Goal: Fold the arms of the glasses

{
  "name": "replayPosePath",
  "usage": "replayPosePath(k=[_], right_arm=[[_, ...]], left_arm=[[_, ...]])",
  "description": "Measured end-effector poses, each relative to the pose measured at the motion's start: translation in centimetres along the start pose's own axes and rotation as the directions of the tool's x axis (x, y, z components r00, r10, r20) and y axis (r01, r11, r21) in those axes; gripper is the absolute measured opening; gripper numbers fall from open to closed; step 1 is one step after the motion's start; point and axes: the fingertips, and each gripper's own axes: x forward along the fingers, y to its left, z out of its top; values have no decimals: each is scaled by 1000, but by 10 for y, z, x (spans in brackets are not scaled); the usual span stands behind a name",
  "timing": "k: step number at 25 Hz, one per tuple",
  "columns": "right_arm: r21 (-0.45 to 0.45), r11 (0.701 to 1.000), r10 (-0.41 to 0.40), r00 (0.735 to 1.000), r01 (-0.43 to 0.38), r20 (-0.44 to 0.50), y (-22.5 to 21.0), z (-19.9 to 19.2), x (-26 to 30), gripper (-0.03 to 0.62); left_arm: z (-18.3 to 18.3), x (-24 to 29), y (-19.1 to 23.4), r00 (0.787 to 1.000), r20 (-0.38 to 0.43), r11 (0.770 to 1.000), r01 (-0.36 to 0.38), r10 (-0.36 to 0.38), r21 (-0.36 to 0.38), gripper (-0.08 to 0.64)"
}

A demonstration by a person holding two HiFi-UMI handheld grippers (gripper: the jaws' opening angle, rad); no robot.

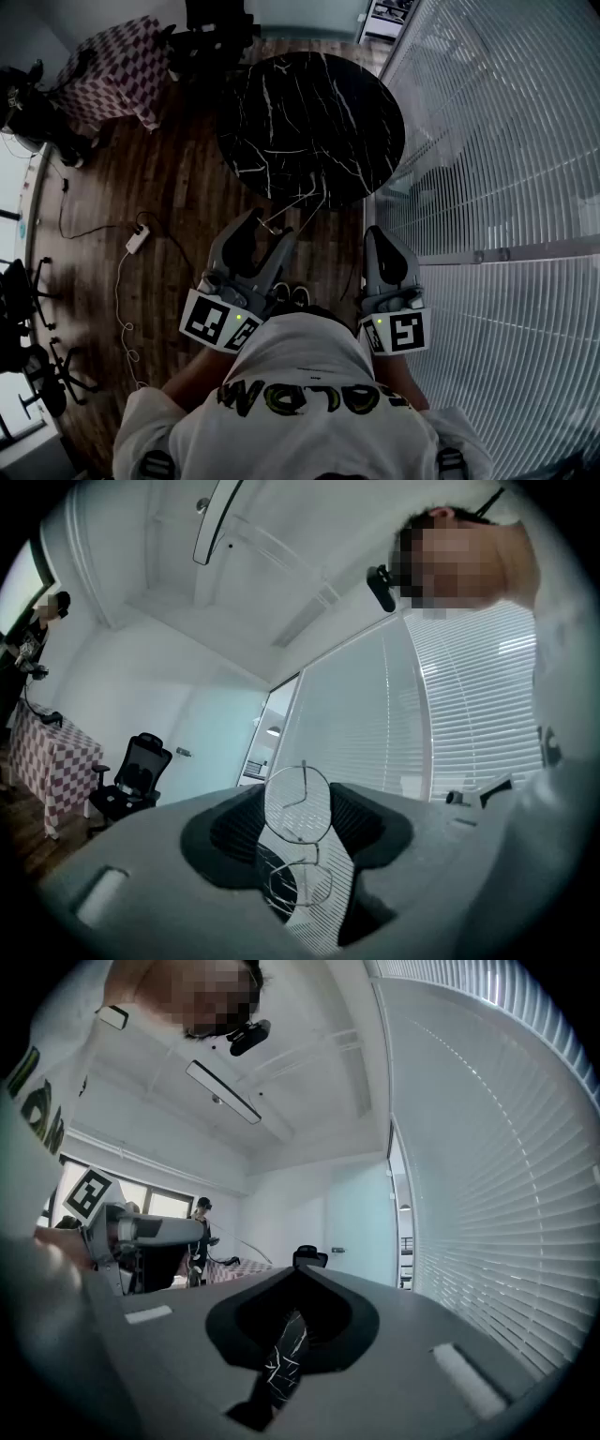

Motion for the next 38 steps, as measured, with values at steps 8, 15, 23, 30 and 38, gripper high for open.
replayPosePath(k=[8,15,23,30,38], right_arm=[[-90,994,71,997,-70,8,16,2,6,17],[-219,969,104,994,-109,-35,38,-2,18,40],[-438,883,122,984,-167,-130,51,-9,28,60],[-482,860,112,984,-165,-137,52,-9,37,71],[-507,846,128,985,-168,-113,57,-8,43,75]], left_arm=[[-3,0,-5,1000,-11,1000,16,-16,6,218],[-12,2,-20,997,-48,997,68,-67,27,218],[-17,3,-32,988,-81,991,132,-128,35,218],[-20,5,-32,984,-103,988,151,-146,40,218],[-20,7,-33,980,-110,984,170,-164,44,218]])
